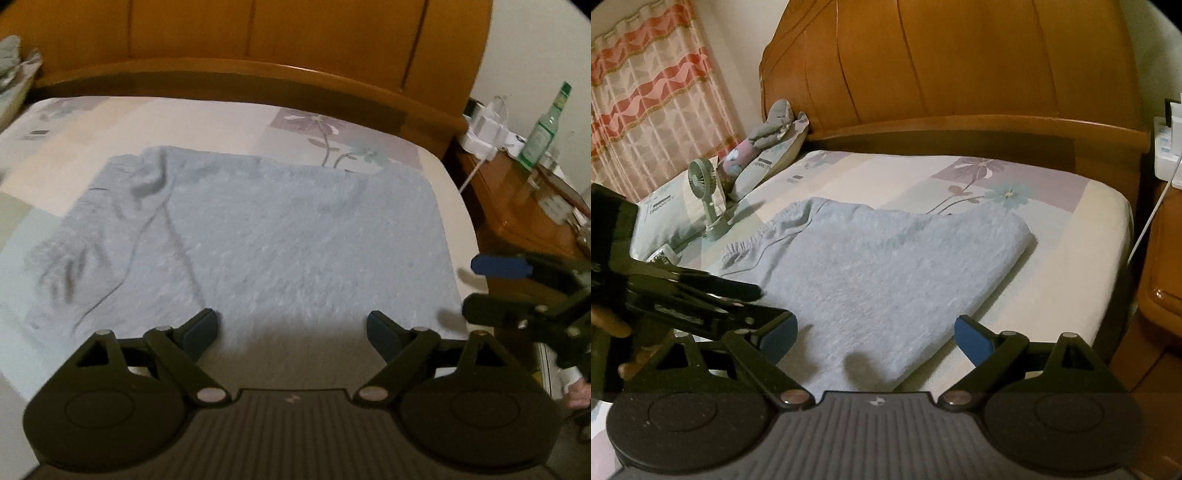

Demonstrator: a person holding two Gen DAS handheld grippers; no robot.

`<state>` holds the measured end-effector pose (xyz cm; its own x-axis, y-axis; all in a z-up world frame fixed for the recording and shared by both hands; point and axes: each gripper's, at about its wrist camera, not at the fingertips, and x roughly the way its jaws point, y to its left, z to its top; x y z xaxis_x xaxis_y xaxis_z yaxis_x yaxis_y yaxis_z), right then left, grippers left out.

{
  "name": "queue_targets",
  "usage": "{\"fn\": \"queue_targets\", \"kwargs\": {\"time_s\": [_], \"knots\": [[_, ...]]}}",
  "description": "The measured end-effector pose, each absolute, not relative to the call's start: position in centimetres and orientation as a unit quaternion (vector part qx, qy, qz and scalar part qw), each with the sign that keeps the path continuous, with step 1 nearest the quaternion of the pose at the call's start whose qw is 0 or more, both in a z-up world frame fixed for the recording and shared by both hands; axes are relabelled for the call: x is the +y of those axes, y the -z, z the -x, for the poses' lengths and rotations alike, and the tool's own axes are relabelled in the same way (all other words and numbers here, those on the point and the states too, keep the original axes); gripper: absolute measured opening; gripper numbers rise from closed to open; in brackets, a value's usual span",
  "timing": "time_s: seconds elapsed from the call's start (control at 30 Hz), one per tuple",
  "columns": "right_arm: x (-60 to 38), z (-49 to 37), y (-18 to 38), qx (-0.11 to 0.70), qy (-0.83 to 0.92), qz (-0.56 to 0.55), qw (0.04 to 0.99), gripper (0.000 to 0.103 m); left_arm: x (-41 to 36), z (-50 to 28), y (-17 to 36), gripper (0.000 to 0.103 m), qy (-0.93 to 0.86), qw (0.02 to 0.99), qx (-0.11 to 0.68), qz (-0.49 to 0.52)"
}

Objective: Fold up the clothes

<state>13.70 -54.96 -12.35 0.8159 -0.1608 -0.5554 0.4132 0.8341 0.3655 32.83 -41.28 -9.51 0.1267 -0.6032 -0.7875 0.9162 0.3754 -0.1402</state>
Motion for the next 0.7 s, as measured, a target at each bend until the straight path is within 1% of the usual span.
{"fn": "queue_targets", "kwargs": {"time_s": [0.1, 0.17, 0.23, 0.4, 0.47, 0.53, 0.63, 0.7], "knots": [[-55.0, -13.9, 12.5, 0.262, 0.155, -0.246, 0.920, 0.095, -40.1, -32.5, 9.2, 0.092, 0.535, 0.724, 0.399, -0.177], [-55.0, -14.1, 12.7, 0.268, 0.154, -0.249, 0.918, 0.096, -39.8, -32.4, 10.5, 0.092, 0.516, 0.724, 0.416, -0.188], [-54.9, -14.4, 12.9, 0.276, 0.156, -0.247, 0.915, 0.096, -39.5, -31.8, 10.5, 0.092, 0.506, 0.736, 0.401, -0.202], [-54.3, -14.7, 12.3, 0.288, 0.171, -0.231, 0.913, 0.099, -38.4, -29.8, 7.4, 0.093, 0.501, 0.757, 0.370, -0.200], [-53.7, -14.7, 11.7, 0.293, 0.178, -0.216, 0.914, 0.100, -37.3, -28.5, 6.3, 0.094, 0.489, 0.773, 0.343, -0.212], [-52.7, -14.6, 11.3, 0.300, 0.179, -0.197, 0.916, 0.102, -35.8, -27.1, 5.7, 0.098, 0.480, 0.785, 0.323, -0.219], [-51.1, -14.7, 11.1, 0.313, 0.166, -0.184, 0.917, 0.103, -33.4, -25.2, 5.1, 0.099, 0.467, 0.800, 0.300, -0.228], [-50.0, -15.0, 11.0, 0.323, 0.149, -0.181, 0.917, 0.103, -32.0, -24.1, 5.2, 0.099, 0.461, 0.804, 0.299, -0.227]]}}
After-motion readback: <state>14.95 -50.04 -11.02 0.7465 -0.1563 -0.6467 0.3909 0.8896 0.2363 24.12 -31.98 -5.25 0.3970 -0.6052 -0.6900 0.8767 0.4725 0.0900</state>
